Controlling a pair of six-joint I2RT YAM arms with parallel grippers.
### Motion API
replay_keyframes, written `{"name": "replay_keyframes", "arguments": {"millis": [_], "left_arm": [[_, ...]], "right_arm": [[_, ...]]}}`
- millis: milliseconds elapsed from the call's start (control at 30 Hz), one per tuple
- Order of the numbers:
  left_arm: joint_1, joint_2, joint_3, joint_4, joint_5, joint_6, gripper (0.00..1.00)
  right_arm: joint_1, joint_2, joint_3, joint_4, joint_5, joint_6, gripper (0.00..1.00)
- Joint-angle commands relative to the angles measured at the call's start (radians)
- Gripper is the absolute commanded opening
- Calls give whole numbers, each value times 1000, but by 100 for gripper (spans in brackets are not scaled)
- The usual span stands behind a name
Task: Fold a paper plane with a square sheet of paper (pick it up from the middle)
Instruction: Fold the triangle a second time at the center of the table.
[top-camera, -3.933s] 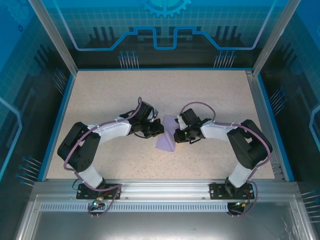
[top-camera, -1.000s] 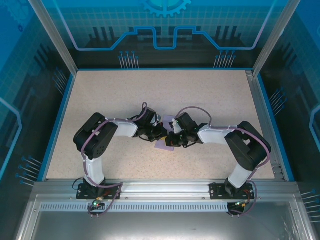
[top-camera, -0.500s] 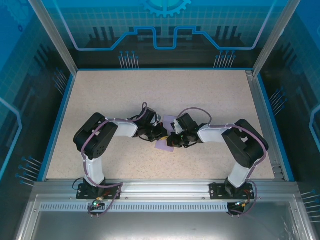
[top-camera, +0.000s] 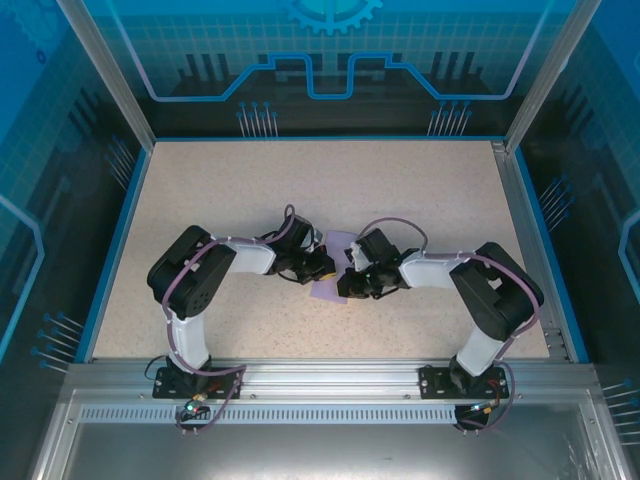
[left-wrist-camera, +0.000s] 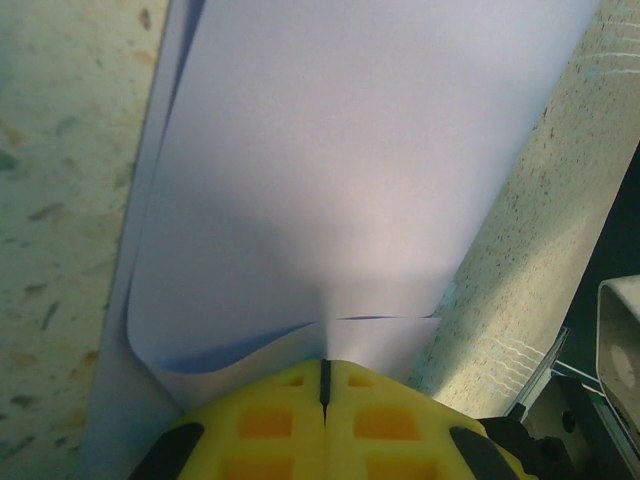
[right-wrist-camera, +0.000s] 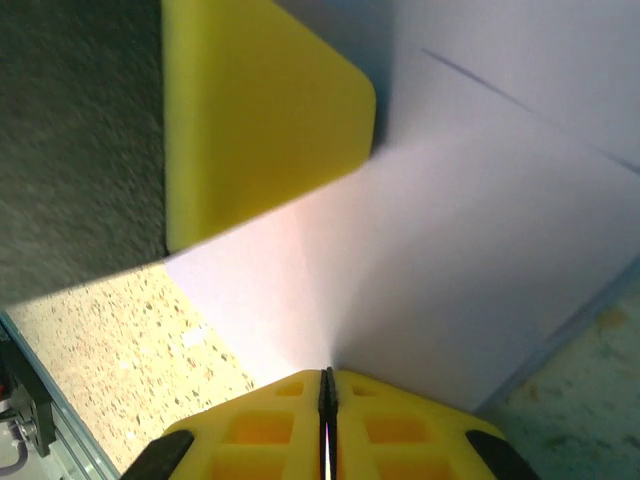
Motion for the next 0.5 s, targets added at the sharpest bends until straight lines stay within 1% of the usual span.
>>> {"name": "replay_keyframes", "arguments": {"millis": [0, 167, 467], "left_arm": [[-5, 32, -17, -89, -39, 30, 0], [-5, 36, -17, -91, -41, 30, 0], [-6, 40, -17, -99, -46, 32, 0]], "right_arm": [[-12, -15, -28, -73, -12, -20, 11], [-13, 0, -64, -82, 0, -16, 11], [-13, -82, -126, -122, 9, -48, 11]]}}
